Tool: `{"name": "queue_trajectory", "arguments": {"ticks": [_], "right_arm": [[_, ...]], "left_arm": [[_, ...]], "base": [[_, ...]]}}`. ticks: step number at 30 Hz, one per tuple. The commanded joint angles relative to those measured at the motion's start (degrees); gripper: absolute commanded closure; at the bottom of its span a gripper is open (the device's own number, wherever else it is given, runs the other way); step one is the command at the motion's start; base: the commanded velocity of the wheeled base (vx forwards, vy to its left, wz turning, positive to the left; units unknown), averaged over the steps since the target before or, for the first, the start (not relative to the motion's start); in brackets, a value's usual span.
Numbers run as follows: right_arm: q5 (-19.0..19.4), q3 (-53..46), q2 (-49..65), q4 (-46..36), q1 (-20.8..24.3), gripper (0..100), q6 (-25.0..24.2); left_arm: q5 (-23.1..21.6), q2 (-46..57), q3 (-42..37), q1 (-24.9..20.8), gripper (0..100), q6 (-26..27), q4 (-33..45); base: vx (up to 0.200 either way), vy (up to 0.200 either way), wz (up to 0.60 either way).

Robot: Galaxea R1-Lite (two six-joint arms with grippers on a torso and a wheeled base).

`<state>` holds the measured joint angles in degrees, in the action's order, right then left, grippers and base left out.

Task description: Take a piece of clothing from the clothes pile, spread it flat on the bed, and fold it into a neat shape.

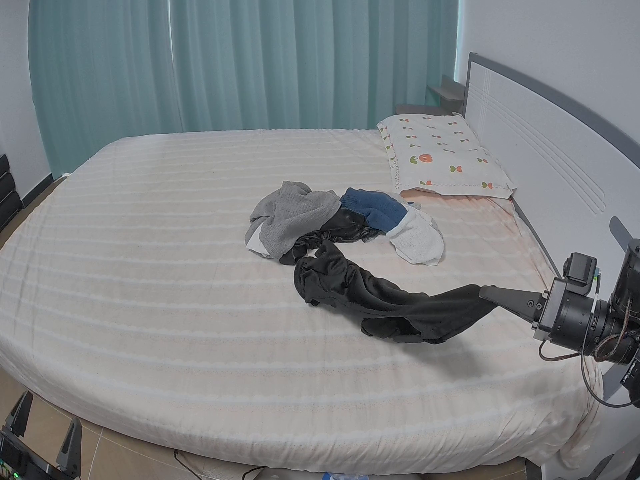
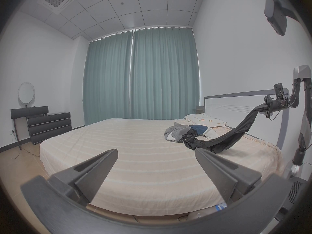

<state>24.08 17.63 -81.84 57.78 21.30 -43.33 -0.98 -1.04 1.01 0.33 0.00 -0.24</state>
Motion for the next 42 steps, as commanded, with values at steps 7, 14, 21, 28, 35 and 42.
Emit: {"name": "queue_trajectory", "arguments": {"ticks": [7, 14, 21, 28, 35, 42], "right_arm": [[-0.08, 0.04, 1.06, 0.05, 0.59, 100, 0.08], [-0.08, 0.13, 1.85, 0.05, 0.59, 100, 0.17], [-0.08, 0.21, 1.94, 0.05, 0.68, 100, 0.17], [-0.08, 0.48, 1.85, 0.05, 0.41, 100, 0.35], [-0.08, 0.48, 1.33, 0.05, 0.32, 100, 0.61], [-0.08, 0.48, 0.45, 0.05, 0.59, 100, 0.52]], "left_arm": [[-0.69, 0.51, -1.01, 0.02, 0, 1.67, -0.46], [-1.57, -14.7, 23.6, 0.11, 0, -9.67, -2.57], [-5.62, -22.96, 17.62, -0.33, 0, -2.2, 1.83], [-8.69, -39.13, 14.37, -0.86, 0, 4.31, -0.72], [-8.08, -57.59, 14.28, -11.05, 0, 3.08, -13.2], [-7.37, -75.52, 15.69, -18.17, 0, 2.37, -24.54]], "base": [[0.0, 0.0, 0.0], [0.0, 0.0, 0.0], [0.0, 0.0, 0.0], [0.0, 0.0, 0.0], [0.0, 0.0, 0.0], [0.0, 0.0, 0.0]]}}
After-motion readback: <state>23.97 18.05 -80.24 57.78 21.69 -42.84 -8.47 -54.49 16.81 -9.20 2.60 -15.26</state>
